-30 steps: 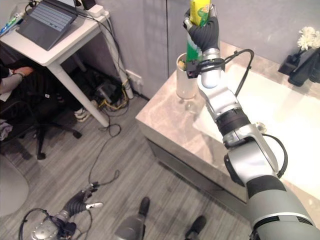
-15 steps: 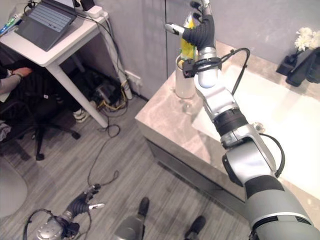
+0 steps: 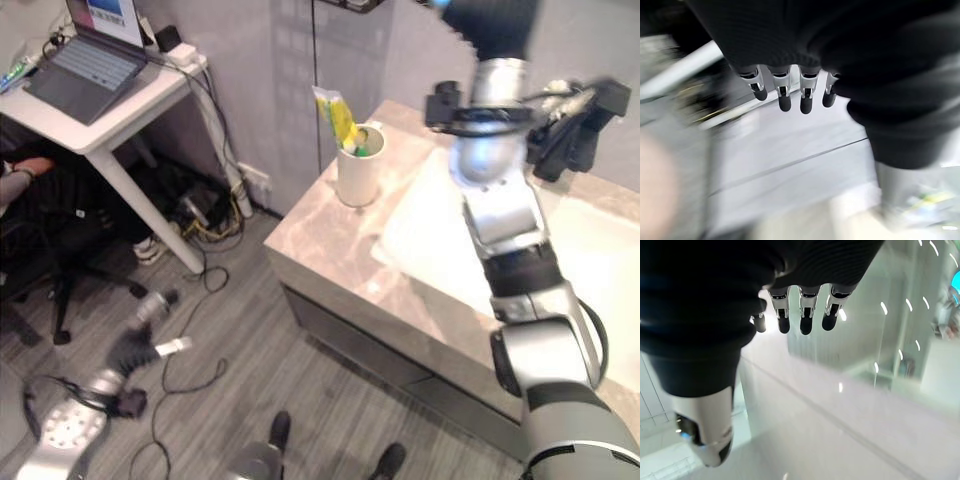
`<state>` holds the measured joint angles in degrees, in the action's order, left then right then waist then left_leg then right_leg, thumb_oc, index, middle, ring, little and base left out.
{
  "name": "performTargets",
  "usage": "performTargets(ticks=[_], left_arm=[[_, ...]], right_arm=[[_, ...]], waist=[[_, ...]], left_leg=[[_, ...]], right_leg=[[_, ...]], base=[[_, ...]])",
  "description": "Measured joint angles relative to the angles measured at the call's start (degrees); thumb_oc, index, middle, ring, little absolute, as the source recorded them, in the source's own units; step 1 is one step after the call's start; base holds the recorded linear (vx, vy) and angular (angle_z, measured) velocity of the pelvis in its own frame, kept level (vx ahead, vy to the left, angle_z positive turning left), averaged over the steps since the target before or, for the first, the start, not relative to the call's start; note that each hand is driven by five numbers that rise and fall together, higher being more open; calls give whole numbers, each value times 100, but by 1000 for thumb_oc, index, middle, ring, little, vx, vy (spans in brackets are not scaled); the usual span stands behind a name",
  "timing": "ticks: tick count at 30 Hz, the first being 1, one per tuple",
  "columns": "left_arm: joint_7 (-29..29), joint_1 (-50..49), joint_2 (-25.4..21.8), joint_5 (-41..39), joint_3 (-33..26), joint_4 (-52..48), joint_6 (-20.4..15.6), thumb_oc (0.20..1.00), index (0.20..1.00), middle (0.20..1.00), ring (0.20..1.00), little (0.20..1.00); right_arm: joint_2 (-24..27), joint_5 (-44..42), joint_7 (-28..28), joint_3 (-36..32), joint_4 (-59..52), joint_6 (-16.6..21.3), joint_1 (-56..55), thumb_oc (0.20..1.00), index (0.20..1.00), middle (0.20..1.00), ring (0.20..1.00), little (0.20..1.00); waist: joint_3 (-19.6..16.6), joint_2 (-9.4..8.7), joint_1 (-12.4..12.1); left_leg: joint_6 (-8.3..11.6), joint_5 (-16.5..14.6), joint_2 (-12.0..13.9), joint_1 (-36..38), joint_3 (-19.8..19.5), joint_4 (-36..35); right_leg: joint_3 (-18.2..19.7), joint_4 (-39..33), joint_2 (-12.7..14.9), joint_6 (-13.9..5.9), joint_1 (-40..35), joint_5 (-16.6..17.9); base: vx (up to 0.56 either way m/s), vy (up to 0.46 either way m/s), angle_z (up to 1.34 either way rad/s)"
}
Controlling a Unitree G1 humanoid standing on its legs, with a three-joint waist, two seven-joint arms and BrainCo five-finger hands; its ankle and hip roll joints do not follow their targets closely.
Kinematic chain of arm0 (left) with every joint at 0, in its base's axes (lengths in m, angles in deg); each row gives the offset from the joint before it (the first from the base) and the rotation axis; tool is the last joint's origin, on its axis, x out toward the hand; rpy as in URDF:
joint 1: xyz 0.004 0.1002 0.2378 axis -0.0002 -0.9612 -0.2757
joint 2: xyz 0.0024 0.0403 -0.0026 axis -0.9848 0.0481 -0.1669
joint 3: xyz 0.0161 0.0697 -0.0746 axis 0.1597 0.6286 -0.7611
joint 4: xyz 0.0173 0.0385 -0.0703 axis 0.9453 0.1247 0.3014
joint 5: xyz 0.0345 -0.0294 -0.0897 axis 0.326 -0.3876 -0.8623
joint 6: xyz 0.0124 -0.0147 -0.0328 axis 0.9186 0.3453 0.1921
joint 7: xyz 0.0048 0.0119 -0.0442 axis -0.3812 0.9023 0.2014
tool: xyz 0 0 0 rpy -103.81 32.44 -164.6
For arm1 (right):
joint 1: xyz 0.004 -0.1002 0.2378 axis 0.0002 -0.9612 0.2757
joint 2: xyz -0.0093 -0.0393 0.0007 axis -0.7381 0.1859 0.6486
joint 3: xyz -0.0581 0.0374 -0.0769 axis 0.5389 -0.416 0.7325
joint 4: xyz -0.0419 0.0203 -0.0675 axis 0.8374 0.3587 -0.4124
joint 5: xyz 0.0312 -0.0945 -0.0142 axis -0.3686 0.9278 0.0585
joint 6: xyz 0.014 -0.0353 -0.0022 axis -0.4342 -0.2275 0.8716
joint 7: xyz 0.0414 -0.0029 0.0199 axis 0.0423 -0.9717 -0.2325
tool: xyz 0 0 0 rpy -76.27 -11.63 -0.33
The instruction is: Put brush and paste in cup on sink, flatten towel.
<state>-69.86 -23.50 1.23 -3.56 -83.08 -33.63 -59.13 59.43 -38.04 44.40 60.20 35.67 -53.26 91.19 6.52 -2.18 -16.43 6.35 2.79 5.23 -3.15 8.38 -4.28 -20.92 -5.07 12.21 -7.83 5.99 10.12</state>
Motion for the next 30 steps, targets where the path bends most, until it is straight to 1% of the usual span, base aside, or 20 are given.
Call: performTargets(ticks=[1, 4, 6, 7, 8, 10, 11, 12, 13, 14, 15, 17, 18, 21, 22, 24, 26, 27, 28, 30], left_arm=[[-54, 30, 3, 25, -100, -37, -11, 200, 200, 200, 200, 200], [-235, 41, 151, 105, -193, -72, -23, 200, 200, 200, 200, 200], [-238, -9, 234, 236, -201, -146, -18, 200, 200, 200, 200, 200], [-233, -51, 304, 304, -219, -206, -63, 200, 200, 200, 200, 200], [-235, -48, 305, 310, -225, -220, -66, 200, 200, 200, 200, 200], [-236, -27, 246, 321, -224, -222, -80, 200, 200, 200, 200, 200], [-230, 104, 250, 353, -191, -194, -109, 200, 200, 200, 200, 200], [-238, 108, 238, 444, -237, -194, -168, 200, 200, 200, 200, 200], [-233, 127, 247, 438, -182, -167, -172, 200, 200, 200, 200, 200], [-229, 204, 303, 427, -68, -76, -199, 200, 200, 200, 200, 200], [-224, 214, 322, 429, 0, 29, -197, 200, 200, 200, 200, 200], [-238, 180, 381, 423, -11, 159, -190, 200, 200, 200, 200, 200], [-271, 210, 517, 418, -19, 280, -179, 200, 200, 200, 200, 200], [-334, 277, 578, 420, 22, 262, -200, 200, 200, 200, 200, 200], [-421, 235, 578, 419, 13, 260, -203, 200, 200, 200, 200, 200], [-447, 121, 574, 418, 8, 259, -204, 200, 200, 200, 200, 200], [-450, 29, 551, 417, 45, 248, -205, 200, 200, 200, 200, 200], [-438, -24, 465, 418, 109, 252, -208, 200, 200, 200, 200, 200], [-439, -4, 414, 413, 188, 251, -208, 200, 200, 200, 200, 200], [-431, -14, 383, 412, 329, 241, -213, 200, 200, 200, 200, 200]], right_arm=[[107, 48, -13, -145, -229, 6, -258, 1000, 1000, 1000, 1000, 1000], [271, 492, 112, -1297, -1230, 96, -1672, 1000, 1000, 1000, 1000, 1000], [394, 832, 218, -1900, -1476, 125, -2411, 1000, 1000, 1000, 1000, 1000], [780, 1248, 415, -2415, -1437, 72, -3283, 1000, 1000, 1000, 1000, 1000], [924, 1472, 490, -2693, -1315, 92, -3696, 1000, 1000, 1000, 1000, 1000], [889, 1730, 702, -3067, -670, 66, -4141, 1000, 1000, 1000, 1000, 1000], [883, 1822, 934, -3372, 18, -216, -4587, 1000, 1000, 1000, 1000, 1000], [760, 1833, 1025, -3745, 407, -338, -5196, 1000, 1000, 1000, 1000, 1000], [545, 1828, 1172, -4038, 552, -425, -5384, 1000, 1000, 1000, 1000, 1000], [390, 1831, 1351, -4308, 721, -424, -5620, 1000, 1000, 1000, 1000, 1000], [102, 1803, 1484, -4553, 962, -449, -5710, 1000, 1000, 1000, 1000, 1000], [-360, 1709, 1700, -4747, 1172, -573, -5714, 1000, 1000, 1000, 1000, 1000], [-639, 1506, 1875, -4728, 1502, -624, -5884, 1000, 1000, 1000, 1000, 1000], [-728, 1189, 2082, -4594, 2237, -640, -6210, 1000, 1000, 1000, 1000, 1000], [-833, 995, 2135, -4523, 2886, -515, -6296, 1000, 1000, 1000, 1000, 1000], [-980, 593, 2126, -4410, 3644, -496, -6274, 1000, 1000, 1000, 1000, 1000], [-1065, 91, 2104, -4292, 4454, -247, -6174, 1000, 1000, 1000, 1000, 1000], [-1158, -497, 1954, -4192, 5103, -252, -6129, 1000, 1000, 1000, 1000, 1000], [-1170, -779, 1820, -4098, 5494, -189, -6083, 1000, 1000, 1000, 1000, 1000], [-1207, -1312, 1478, -3969, 5883, -189, -6027, 1000, 1000, 1000, 1000, 1000]], waist=[[-11, 17, 80], [-69, 72, 404], [-81, 82, 584], [-138, 82, 824], [-145, 89, 923], [-187, 50, 1116], [-291, 32, 1303], [-338, 78, 1515], [-385, 112, 1767], [-471, 179, 1733], [-524, 203, 1875], [-619, 246, 1918], [-633, 294, 2046], [-670, 351, 2080], [-672, 335, 2076], [-697, 276, 2034], [-699, 227, 2009], [-661, 163, 1964], [-636, 126, 1900], [-625, 70, 1868]], left_leg=[[-2, -1, -2, 11, 16, -4], [-4, -1, 13, 81, 114, -17], [-5, -2, 22, 185, 223, -87], [-12, -18, 13, 260, 353, -95], [-29, -30, 10, 298, 408, -100], [-32, -73, 21, 413, 604, -103], [-26, -122, 26, 467, 762, -107], [-31, -126, 34, 508, 837, -107], [-21, -138, 46, 528, 928, -109], [-21, -146, 38, 513, 988, -108], [-19, -151, 37, 537, 1040, -109], [-39, -185, 59, 533, 1145, -117], [-27, -198, 74, 620, 1273, -122], [-46, -231, 59, 699, 1305, -139], [-45, -232, 33, 743, 1291, -141], [-36, -240, 42, 800, 1300, -142], [-34, -251, -8, 825, 1280, -143], [-35, -251, -39, 884, 1279, -142], [-48, -257, -87, 900, 1266, -140], [-82, -268, -149, 929, 1254, -138]], right_leg=[[15, 1, -1, -1, 3, 1], [125, 3, -26, -16, 10, 17], [230, 3, -46, -16, 4, 19], [355, 4, -55, -27, 34, 35], [423, 4, -58, -27, 34, 44], [620, 3, -90, -25, 41, 57], [755, 1, -110, -29, 102, 55], [842, 1, -131, -24, 105, 58], [932, -13, -150, -39, 172, 47], [997, -45, -159, -27, 210, 47], [1074, -41, -180, -33, 234, 50], [1144, -47, -212, -9, 299, 47], [1263, -47, -232, 2, 286, 103], [1316, -47, -225, 8, 253, 93], [1328, -46, -225, 6, 203, 94], [1368, -47, -226, 5, 171, 95], [1393, -46, -195, -1, 129, 91], [1405, -46, -156, -10, 74, 97], [1402, -34, -117, -28, 30, 110], [1394, -45, -29, -64, 10, 97]], base=[[0, 0, 0], [-1, -9, -19], [17, 15, -33], [29, 14, -37], [-10, 7, -48], [-12, -8, -52], [31, -33, -61], [0, -28, -59], [20, -40, -39], [-15, -13, -33], [10, -15, -32], [16, -3, -35], [21, 7, -40], [44, 31, -13], [61, 74, 2], [36, 104, -3], [-10, 121, 1], [-32, 135, 5], [-70, 140, 4], [-64, 147, 7]])
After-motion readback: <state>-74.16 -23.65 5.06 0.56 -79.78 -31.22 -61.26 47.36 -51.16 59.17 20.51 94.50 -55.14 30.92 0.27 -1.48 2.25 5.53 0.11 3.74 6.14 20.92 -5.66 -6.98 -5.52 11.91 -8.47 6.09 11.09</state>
